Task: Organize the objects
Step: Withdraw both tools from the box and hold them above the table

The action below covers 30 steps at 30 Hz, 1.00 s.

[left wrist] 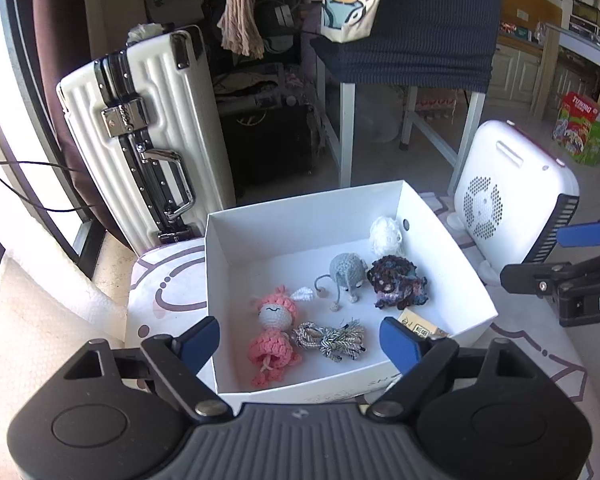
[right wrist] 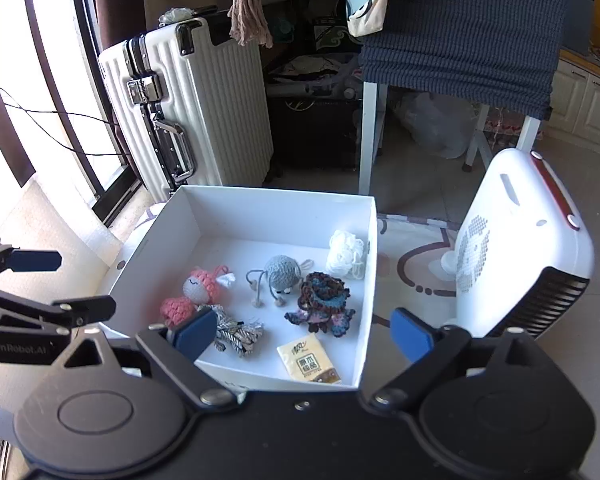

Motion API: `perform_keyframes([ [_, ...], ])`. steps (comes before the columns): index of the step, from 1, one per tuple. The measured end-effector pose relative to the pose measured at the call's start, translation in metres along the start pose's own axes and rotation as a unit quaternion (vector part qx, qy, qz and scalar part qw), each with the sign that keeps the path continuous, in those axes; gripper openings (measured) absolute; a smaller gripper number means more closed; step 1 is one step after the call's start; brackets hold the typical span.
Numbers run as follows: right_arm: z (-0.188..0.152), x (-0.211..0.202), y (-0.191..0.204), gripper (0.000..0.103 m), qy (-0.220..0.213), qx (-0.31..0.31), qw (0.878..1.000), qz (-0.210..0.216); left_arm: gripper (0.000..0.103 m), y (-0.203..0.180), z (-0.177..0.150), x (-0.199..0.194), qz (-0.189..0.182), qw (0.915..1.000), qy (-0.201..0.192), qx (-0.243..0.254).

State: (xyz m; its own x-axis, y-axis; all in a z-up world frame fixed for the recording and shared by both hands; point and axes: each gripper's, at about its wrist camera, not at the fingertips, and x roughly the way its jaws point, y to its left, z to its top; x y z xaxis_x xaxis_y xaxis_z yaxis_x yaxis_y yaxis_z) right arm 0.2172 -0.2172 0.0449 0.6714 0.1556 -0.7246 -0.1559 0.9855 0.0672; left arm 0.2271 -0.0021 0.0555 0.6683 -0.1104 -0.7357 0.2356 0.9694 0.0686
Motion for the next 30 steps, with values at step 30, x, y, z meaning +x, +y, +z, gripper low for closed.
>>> perform_keyframes([
  [30,-0.045,-0.073,0.004,0.103,-0.055,-0.002,0.998,-0.011,0.103,0.003,-0.047,-0.072,0.018,0.9962,-0.057,-0.062],
])
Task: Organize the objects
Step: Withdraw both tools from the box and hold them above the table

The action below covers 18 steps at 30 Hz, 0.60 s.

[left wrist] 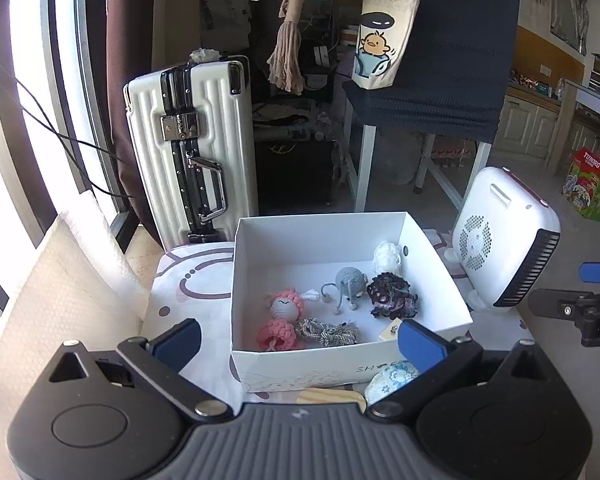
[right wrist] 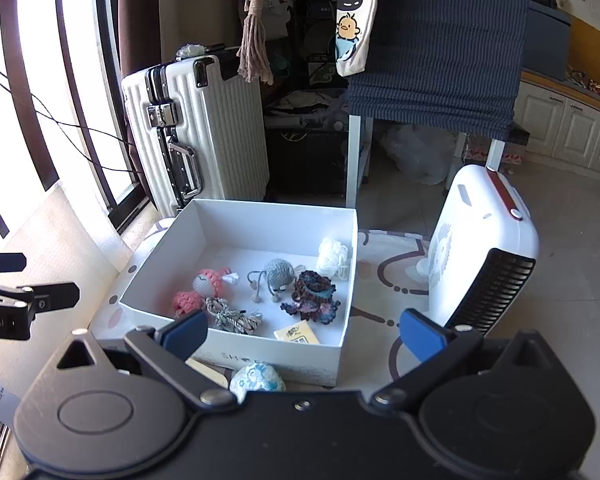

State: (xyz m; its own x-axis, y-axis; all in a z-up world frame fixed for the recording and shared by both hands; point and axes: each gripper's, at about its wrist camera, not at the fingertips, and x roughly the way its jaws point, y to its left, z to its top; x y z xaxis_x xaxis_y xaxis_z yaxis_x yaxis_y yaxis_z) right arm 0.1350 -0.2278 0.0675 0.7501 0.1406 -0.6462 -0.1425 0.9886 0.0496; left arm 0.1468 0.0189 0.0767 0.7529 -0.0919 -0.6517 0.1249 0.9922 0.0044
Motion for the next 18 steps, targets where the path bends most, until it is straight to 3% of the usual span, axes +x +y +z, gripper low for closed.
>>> perform_keyframes([
  [18,-0.013,-0.001,0.002,0.103,-0.018,0.002,1.0,0.005,0.103,0.004,-0.007,0.001,0.002,0.9998,-0.017,-0.007],
])
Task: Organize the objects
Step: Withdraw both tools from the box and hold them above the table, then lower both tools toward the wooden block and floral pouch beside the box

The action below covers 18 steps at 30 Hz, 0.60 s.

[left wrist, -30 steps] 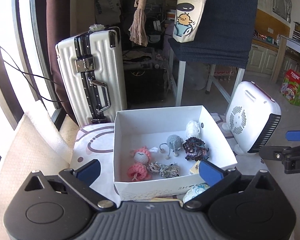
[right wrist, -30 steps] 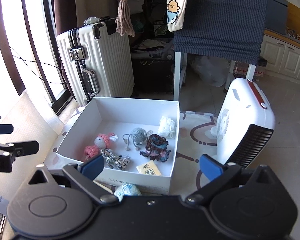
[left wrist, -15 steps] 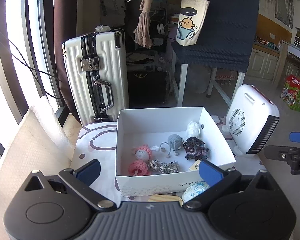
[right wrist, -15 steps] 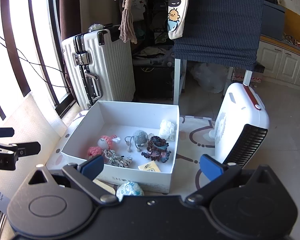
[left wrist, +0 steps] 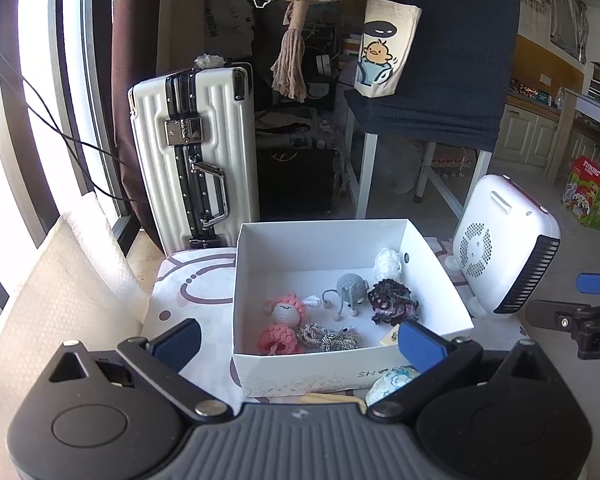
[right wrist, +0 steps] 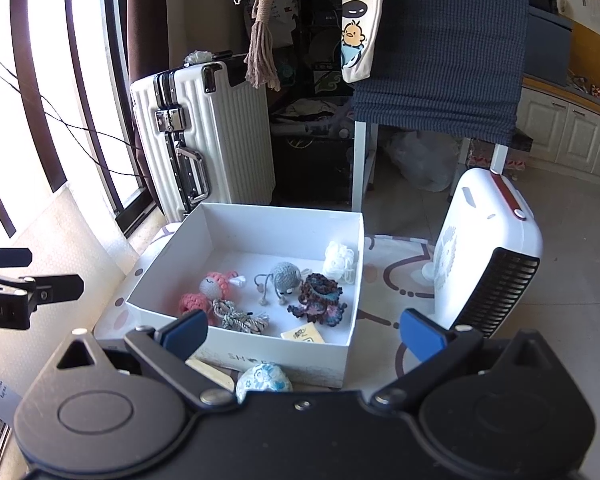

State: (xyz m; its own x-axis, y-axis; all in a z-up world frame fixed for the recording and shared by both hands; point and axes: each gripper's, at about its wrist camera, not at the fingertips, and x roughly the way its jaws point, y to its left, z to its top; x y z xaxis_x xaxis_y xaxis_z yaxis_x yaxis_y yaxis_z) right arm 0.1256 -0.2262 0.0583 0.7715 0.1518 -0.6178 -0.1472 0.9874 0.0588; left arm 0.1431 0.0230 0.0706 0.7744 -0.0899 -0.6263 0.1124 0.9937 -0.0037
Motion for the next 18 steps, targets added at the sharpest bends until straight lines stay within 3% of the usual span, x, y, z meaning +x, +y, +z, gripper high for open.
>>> perform_keyframes([
  [9,-0.025,0.027,-0.012,0.103,-0.007,0.06,0.998,0.006,0.103,0.005,-0.019,0.019,0.001,0.9998,-0.012,-0.015],
  [18,-0.053,0.056,-0.016,0.103,-0.002,0.042,0.999,-0.015,0.103,-0.003,-0.051,0.046,0.011,0.9998,-0.018,0.004],
])
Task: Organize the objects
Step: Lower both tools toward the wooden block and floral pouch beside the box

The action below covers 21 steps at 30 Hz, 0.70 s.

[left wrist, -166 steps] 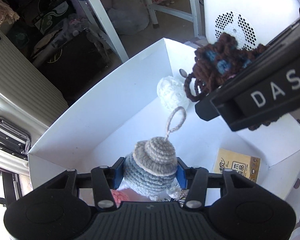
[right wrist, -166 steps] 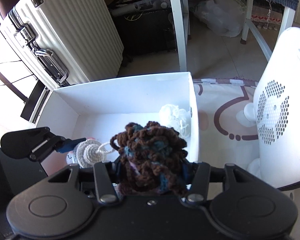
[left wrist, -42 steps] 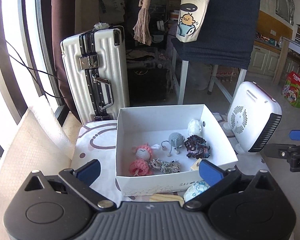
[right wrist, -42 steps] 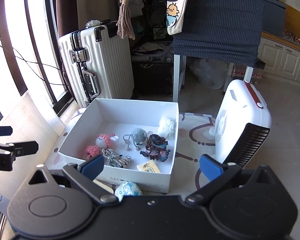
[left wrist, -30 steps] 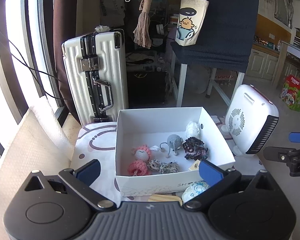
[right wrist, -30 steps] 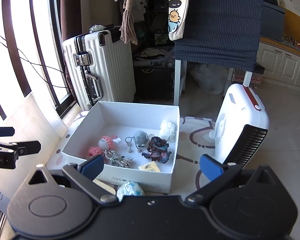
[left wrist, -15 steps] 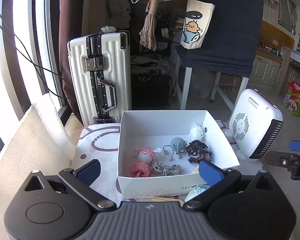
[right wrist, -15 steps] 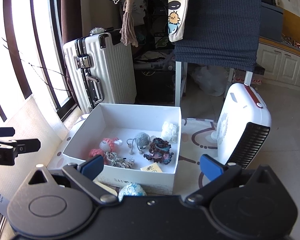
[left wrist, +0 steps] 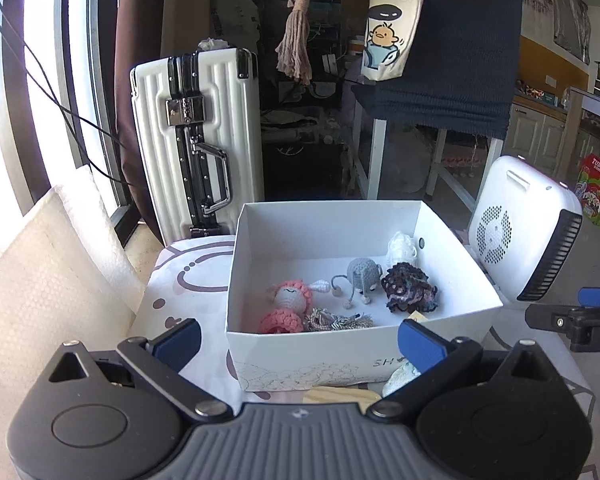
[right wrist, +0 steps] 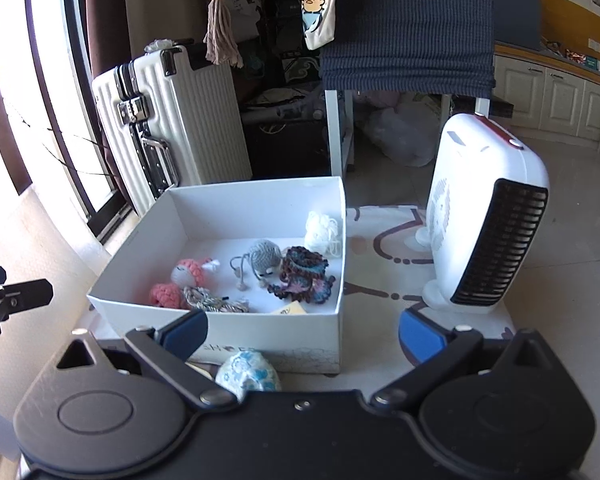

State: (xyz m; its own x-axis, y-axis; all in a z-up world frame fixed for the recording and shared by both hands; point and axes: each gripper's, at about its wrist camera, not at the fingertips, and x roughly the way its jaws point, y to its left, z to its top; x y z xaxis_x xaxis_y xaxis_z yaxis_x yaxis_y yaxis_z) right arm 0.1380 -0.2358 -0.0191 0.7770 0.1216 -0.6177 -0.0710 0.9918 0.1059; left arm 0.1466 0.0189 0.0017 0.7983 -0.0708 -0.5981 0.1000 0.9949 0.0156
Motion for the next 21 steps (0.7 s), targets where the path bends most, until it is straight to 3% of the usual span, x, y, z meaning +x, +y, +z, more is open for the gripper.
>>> perform_keyframes([
  [7,-0.018,0.017,0.002,0.103,0.016,0.0,1.0,-0.005,0.103,0.0,-0.025,0.022,-0.003,0.9998,0.022,-0.002],
  [12,-0.032,0.034,0.006,0.103,0.026,0.004,1.0,-0.011,0.103,0.0,-0.036,0.038,0.016,0.9992,0.036,0.002],
  [21,-0.066,0.068,0.025,0.103,0.049,-0.096,0.994,-0.017,0.103,0.004,-0.053,0.06,0.003,0.998,0.061,0.016],
])
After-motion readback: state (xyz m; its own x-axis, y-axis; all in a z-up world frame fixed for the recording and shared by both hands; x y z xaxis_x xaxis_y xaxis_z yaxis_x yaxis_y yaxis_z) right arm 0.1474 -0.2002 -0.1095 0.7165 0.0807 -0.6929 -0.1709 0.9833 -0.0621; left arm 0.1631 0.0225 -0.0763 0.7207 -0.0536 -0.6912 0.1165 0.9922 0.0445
